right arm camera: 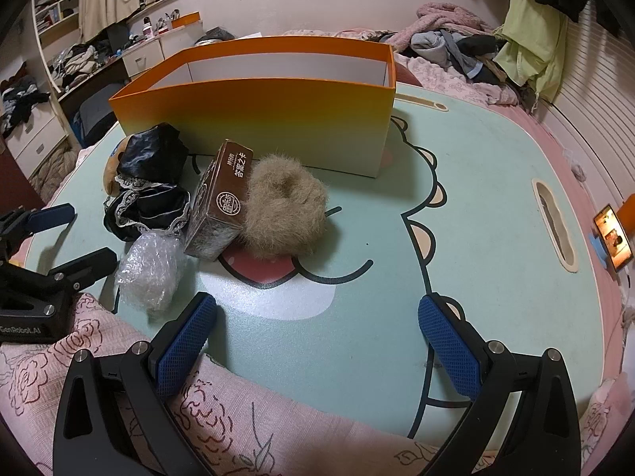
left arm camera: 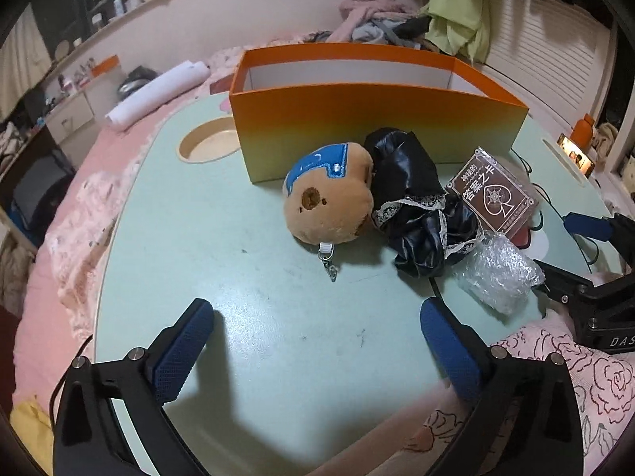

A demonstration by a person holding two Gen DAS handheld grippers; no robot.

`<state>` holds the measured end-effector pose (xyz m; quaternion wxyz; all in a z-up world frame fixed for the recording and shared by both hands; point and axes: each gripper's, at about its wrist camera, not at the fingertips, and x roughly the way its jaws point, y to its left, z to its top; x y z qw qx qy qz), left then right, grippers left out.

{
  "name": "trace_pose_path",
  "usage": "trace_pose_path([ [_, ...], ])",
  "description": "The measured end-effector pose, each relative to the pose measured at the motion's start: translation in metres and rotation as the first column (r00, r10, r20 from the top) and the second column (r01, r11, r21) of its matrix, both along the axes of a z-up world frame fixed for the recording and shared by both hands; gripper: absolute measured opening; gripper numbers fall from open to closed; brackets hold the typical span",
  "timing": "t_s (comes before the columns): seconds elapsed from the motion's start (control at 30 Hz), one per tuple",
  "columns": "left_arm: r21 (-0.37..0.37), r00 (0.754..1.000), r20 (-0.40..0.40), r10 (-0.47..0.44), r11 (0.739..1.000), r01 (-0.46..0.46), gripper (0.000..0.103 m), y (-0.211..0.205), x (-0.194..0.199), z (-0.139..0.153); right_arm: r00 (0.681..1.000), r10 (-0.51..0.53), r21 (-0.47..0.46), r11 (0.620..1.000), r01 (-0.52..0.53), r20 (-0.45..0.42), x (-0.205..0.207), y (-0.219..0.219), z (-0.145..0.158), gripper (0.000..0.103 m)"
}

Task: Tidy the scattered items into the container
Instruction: 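Reach the right gripper into the box and grasp the white fluffy pompom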

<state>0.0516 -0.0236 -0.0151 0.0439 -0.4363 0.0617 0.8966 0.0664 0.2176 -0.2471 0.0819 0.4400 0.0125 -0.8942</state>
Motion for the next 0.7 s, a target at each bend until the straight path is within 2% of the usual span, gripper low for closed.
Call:
trace_pose_path([
  [0.17, 0.003, 1.000, -0.002, 0.001, 1.000, 0.000, 0.103, 0.000, 0.000, 0.001, 1.000, 0.006, -0.004, 1.000, -0.006, 0.006, 0.000, 0.001, 0.000, 0.101],
  [0.27, 0.002, 1.000, -0.001, 0.001, 1.000, -0.001, 0.103, 0.000, 0.000, 0.001, 0.998, 0.056, -0.068, 0.996, -0.056, -0.003, 0.000, 0.004, 0.013, 0.094],
  [0.4, 0.002, 1.000, -0.001, 0.001, 1.000, -0.001, 0.103, -0.001, 0.000, 0.001, 0.989, 0.122, -0.168, 0.977, -0.135, -0.082, -0.012, 0.003, 0.068, 0.090],
  [0.47, 0.002, 1.000, -0.001, 0.000, 1.000, 0.000, 0.103, 0.000, 0.000, 0.001, 0.983, 0.164, -0.207, 0.962, -0.177, -0.081, -0.032, -0.003, 0.093, 0.083],
  [0.53, 0.002, 1.000, -0.002, 0.000, 1.000, 0.000, 0.103, 0.000, 0.000, 0.001, 0.973, 0.228, -0.267, 0.937, -0.226, -0.024, -0.060, -0.015, 0.108, 0.075],
  [0.6, 0.002, 1.000, -0.002, 0.001, 1.000, -0.001, 0.103, 0.000, 0.000, 0.001, 0.953, 0.293, -0.331, 0.909, -0.254, 0.076, -0.093, -0.031, 0.109, 0.069],
  [0.63, 0.002, 1.000, -0.002, 0.001, 1.000, -0.001, 0.103, 0.000, 0.000, 0.001, 0.941, 0.314, -0.347, 0.903, -0.253, 0.130, -0.111, -0.040, 0.105, 0.065],
  [0.7, 0.002, 1.000, -0.002, 0.000, 1.000, 0.000, 0.103, 0.000, 0.000, 0.001, 0.928, 0.307, -0.347, 0.911, -0.223, 0.210, -0.141, -0.054, 0.093, 0.063],
])
